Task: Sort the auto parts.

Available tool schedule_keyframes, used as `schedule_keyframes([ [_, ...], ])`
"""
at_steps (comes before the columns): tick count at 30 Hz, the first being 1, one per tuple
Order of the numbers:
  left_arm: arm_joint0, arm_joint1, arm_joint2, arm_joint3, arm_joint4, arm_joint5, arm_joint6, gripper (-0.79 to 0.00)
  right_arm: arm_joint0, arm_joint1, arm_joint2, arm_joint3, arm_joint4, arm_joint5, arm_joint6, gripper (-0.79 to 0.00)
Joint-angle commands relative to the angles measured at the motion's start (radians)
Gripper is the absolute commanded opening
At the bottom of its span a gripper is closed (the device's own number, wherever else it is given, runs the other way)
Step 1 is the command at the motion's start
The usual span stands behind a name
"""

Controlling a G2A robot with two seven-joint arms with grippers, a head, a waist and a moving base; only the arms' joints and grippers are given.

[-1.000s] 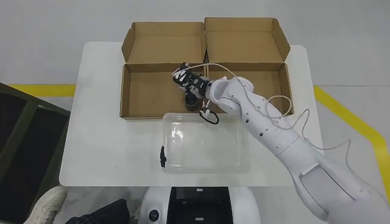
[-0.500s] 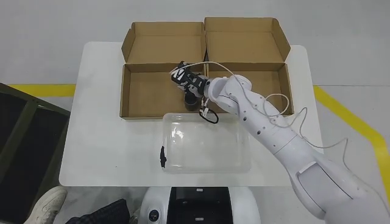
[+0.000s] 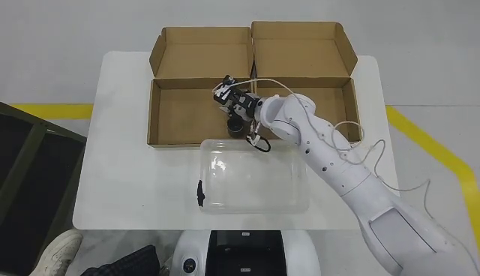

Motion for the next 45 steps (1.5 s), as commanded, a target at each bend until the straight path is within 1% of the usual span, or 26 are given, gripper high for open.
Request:
schedule_keyframes([
  [1, 0.0, 0.0, 0.0, 0.0, 0.0, 0.0, 0.0, 0.0, -0.004, 0.001, 0.007, -0.008, 0.0, -0.006, -0.003, -0.443],
  [5, 0.0, 0.0, 0.0, 0.0, 0.0, 0.0, 0.0, 0.0, -0.022, 0.007, 0.029, -0.049, -0.006, -0.026, -0.015, -0.434],
  [11, 0.0, 0.0, 0.0, 0.0, 0.0, 0.0, 0.0, 0.0, -0.085, 0.03, 0.083, -0.186, -0.026, -0.072, -0.019, -0.425],
  [18, 0.0, 0.0, 0.0, 0.0, 0.0, 0.0, 0.0, 0.0, -0.211, 0.071, 0.181, -0.395, -0.059, -0.136, -0.023, -0.419],
  [24, 0.0, 0.0, 0.0, 0.0, 0.0, 0.0, 0.0, 0.0, -0.347, 0.106, 0.282, -0.557, -0.098, -0.188, -0.07, -0.394],
  [26, 0.0, 0.0, 0.0, 0.0, 0.0, 0.0, 0.0, 0.0, -0.392, 0.117, 0.317, -0.597, -0.11, -0.205, -0.098, -0.317],
  [27, 0.0, 0.0, 0.0, 0.0, 0.0, 0.0, 0.0, 0.0, -0.413, 0.122, 0.336, -0.615, -0.118, -0.214, -0.115, -0.265],
  [28, 0.0, 0.0, 0.0, 0.0, 0.0, 0.0, 0.0, 0.0, -0.434, 0.127, 0.354, -0.63, -0.127, -0.22, -0.131, -0.169],
  [30, 0.0, 0.0, 0.0, 0.0, 0.0, 0.0, 0.0, 0.0, -0.475, 0.137, 0.391, -0.661, -0.144, -0.232, -0.171, -0.086],
  [31, 0.0, 0.0, 0.0, 0.0, 0.0, 0.0, 0.0, 0.0, -0.498, 0.141, 0.41, -0.674, -0.151, -0.236, -0.193, -0.018],
  [32, 0.0, 0.0, 0.0, 0.0, 0.0, 0.0, 0.0, 0.0, -0.52, 0.146, 0.431, -0.684, -0.157, -0.238, -0.212, 0.0],
  [40, 0.0, 0.0, 0.0, 0.0, 0.0, 0.0, 0.0, 0.0, -0.675, 0.177, 0.593, -0.727, -0.187, -0.257, -0.368, 0.0],
  [45, 0.0, 0.0, 0.0, 0.0, 0.0, 0.0, 0.0, 0.0, -0.768, 0.193, 0.705, -0.73, -0.202, -0.257, -0.47, 0.0],
])
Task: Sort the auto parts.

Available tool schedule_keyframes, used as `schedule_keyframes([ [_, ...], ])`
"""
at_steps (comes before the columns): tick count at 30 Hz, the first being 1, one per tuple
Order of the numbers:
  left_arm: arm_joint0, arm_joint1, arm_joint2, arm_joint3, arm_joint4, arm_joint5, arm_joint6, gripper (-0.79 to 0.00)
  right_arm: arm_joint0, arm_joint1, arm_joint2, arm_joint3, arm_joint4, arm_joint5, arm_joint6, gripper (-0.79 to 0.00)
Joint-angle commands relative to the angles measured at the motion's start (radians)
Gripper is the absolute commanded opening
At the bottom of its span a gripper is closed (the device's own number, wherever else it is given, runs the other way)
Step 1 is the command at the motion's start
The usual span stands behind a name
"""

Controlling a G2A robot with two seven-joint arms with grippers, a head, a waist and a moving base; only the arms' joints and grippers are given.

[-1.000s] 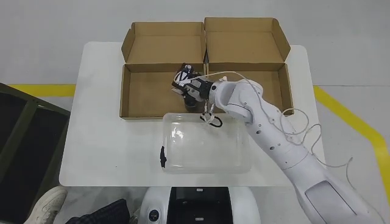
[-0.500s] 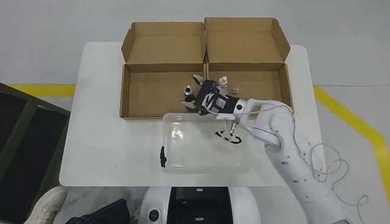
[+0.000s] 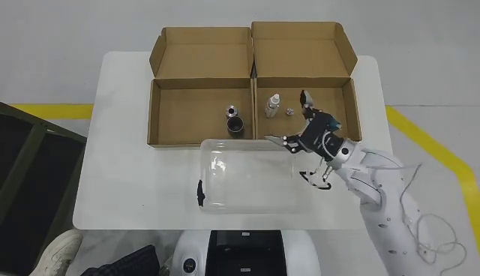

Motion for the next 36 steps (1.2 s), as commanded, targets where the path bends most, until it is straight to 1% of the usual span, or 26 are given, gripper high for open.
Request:
schedule_keyframes([
  [1, 0.0, 0.0, 0.0, 0.0, 0.0, 0.0, 0.0, 0.0, -0.039, 0.006, 0.05, 0.006, 0.0, 0.003, -0.044, 0.0],
  [7, 0.0, 0.0, 0.0, 0.0, 0.0, 0.0, 0.0, 0.0, -0.134, 0.02, 0.168, 0.032, 0.007, 0.02, -0.148, 0.0],
  [14, 0.0, 0.0, 0.0, 0.0, 0.0, 0.0, 0.0, 0.0, -0.223, 0.031, 0.26, 0.043, -0.007, 0.02, -0.238, 0.0],
  [29, 0.0, 0.0, 0.0, 0.0, 0.0, 0.0, 0.0, 0.0, -0.368, 0.043, 0.363, 0.036, -0.04, 0.06, -0.362, 0.0],
  [36, 0.0, 0.0, 0.0, 0.0, 0.0, 0.0, 0.0, 0.0, -0.393, 0.045, 0.374, 0.03, -0.035, 0.075, -0.374, 0.0],
])
